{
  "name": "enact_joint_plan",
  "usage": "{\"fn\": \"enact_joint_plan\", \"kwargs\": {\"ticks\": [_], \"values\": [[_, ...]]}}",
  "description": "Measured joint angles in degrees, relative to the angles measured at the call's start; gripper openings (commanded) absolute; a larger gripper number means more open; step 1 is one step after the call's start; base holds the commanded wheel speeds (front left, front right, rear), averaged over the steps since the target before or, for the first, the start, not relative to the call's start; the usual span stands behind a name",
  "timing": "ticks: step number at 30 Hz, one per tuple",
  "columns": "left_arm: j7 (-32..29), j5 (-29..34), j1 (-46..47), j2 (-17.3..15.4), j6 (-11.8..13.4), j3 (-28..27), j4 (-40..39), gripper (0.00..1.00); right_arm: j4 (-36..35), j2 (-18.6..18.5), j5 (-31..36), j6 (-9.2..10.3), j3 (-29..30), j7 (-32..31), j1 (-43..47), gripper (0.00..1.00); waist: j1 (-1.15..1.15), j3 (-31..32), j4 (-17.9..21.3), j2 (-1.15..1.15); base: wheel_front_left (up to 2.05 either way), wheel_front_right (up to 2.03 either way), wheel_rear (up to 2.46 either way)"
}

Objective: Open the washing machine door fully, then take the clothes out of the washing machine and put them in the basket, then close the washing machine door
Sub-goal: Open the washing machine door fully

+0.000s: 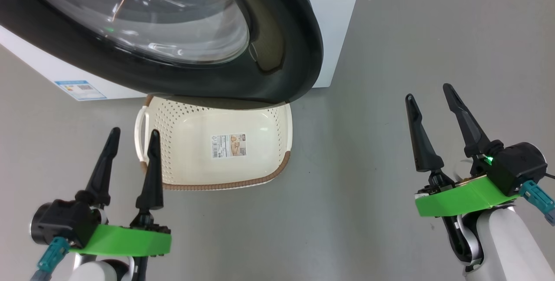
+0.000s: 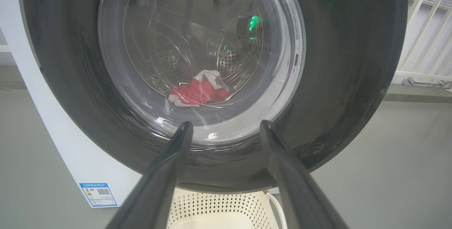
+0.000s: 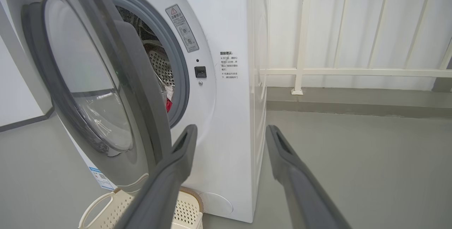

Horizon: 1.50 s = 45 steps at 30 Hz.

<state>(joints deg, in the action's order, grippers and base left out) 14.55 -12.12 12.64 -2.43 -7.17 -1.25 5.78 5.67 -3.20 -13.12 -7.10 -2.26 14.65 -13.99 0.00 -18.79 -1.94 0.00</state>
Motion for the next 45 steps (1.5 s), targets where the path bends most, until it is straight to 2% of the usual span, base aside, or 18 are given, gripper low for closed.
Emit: {"fn": "enact_joint_plan", "kwargs": {"ticks": [4,5,6,7,8,9,16,20,26,32,35,39,45], "values": [[0.0,0.0,0.0,0.01,0.0,-0.07,0.0,1.0,0.01,0.0,0.0,0.0,-0.12,0.0,-0.01,1.0,0.0,-0.29,-0.03,0.0,0.0,0.0,0.0],[0.0,0.0,0.0,0.02,0.0,-0.11,0.0,1.0,0.0,0.0,0.0,0.0,-0.11,0.0,-0.02,0.92,0.0,-0.35,-0.05,0.0,0.0,0.0,0.0],[0.0,0.0,0.0,0.03,0.0,-0.15,0.0,1.0,0.0,0.0,0.0,0.0,-0.1,0.0,-0.02,0.5,0.0,-0.41,-0.08,0.0,0.0,0.0,0.0],[0.0,0.0,0.0,0.03,0.0,-0.18,0.0,1.0,0.0,0.0,-0.01,0.0,-0.09,0.0,-0.02,0.26,0.0,-0.47,-0.12,0.0,0.0,0.0,0.0],[0.0,0.0,0.0,0.04,0.0,-0.21,0.0,1.0,0.0,0.0,-0.19,0.0,-0.09,0.0,-0.03,0.07,0.0,-0.52,-0.16,0.0,0.0,0.0,0.0],[0.0,0.0,0.0,0.04,0.0,-0.24,0.0,1.0,-0.01,0.0,-0.49,0.0,-0.1,0.0,-0.03,0.0,0.0,-0.58,-0.19,0.0,0.0,0.0,0.0],[0.0,0.0,0.01,0.12,0.0,-0.27,0.0,1.0,0.77,0.0,-3.02,0.0,-0.07,0.0,-0.82,0.0,0.0,-1.13,-0.43,0.0,0.0,0.0,0.0],[0.0,0.0,0.06,0.16,0.0,-0.26,0.0,1.0,4.5,0.0,-9.81,0.0,-0.88,0.0,-4.56,0.0,0.0,-1.56,-0.63,0.0,0.0,0.0,0.0],[0.0,0.0,0.26,0.19,0.0,0.19,0.18,1.0,13.12,-0.14,-32.0,0.0,-3.56,0.0,-13.91,0.0,0.0,-2.12,-1.21,0.0,0.0,0.0,0.0],[0.0,-0.14,1.15,0.21,0.0,0.9,0.68,1.0,19.79,-0.21,-55.45,0.0,-10.13,-1.15,-25.38,0.0,0.0,-2.58,-2.16,0.0,0.0,0.0,0.0],[0.0,-0.64,1.89,0.24,0.0,1.23,0.86,1.0,21.53,-0.47,-65.02,0.0,-10.22,-5.89,-30.49,0.0,0.0,-2.89,-2.81,0.0,0.0,0.0,0.0],[0.0,-1.35,2.46,0.29,0.0,1.62,1.23,1.0,25.1,-0.54,-74.79,0.0,-9.84,-16.25,-35.67,0.0,0.0,-3.35,-3.69,0.0,0.0,0.0,0.0],[0.0,-1.67,2.88,0.4,0.0,2.3,1.51,1.0,32.31,-0.7,-84.27,0.01,-9.48,-32.82,-41.97,0.0,0.0,-3.9,-4.79,0.0,0.0,0.0,0.0]]}}
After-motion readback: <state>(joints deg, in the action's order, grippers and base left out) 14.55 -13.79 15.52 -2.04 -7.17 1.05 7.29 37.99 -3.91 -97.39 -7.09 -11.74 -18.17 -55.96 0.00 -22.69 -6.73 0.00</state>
